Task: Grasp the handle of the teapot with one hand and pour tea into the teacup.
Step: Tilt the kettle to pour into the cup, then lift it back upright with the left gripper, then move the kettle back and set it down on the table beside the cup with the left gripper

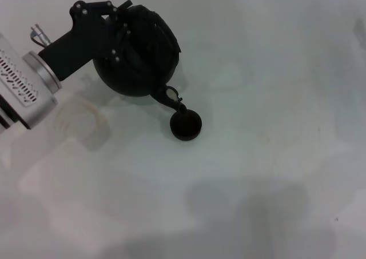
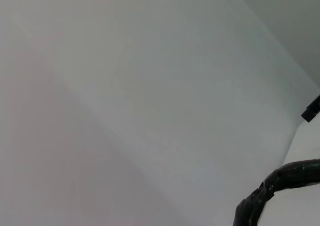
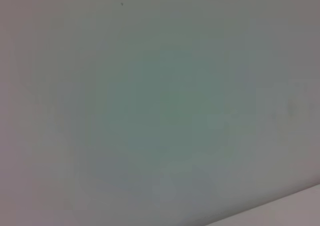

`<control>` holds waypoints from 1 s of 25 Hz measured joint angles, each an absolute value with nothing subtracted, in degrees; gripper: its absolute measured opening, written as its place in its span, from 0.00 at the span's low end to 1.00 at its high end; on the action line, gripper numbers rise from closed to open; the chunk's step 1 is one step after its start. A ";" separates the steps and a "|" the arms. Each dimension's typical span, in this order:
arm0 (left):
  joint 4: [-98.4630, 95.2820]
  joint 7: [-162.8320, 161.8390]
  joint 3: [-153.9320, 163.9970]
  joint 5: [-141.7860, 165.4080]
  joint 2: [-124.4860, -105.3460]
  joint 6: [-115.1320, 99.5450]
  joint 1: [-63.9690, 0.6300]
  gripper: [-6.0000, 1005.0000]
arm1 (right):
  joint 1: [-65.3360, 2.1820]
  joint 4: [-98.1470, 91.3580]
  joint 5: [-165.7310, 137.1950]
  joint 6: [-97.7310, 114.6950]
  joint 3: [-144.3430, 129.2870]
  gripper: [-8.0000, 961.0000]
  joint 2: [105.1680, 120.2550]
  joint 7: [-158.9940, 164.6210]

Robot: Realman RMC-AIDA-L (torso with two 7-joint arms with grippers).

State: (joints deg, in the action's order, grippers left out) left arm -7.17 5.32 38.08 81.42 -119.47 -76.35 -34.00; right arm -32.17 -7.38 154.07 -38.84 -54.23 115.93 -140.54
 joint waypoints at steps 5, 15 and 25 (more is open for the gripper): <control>-5.91 3.30 37.94 79.91 -119.45 -77.29 -33.79 0.11 | -32.17 -7.38 154.07 -38.87 -54.23 0.89 115.93 -140.54; -0.29 3.04 37.96 69.91 -119.50 -80.05 -33.04 0.11 | -31.42 -7.38 154.08 -39.08 -54.23 0.89 115.92 -140.54; 10.00 2.71 35.01 56.75 -119.70 -85.39 -31.19 0.11 | -30.74 -8.03 154.08 -39.12 -53.78 0.89 115.63 -140.60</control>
State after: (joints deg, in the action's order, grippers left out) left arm 10.00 2.71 35.01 56.75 -119.70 -85.39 -31.19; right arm -30.74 -8.03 154.07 -39.12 -53.78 115.63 -140.60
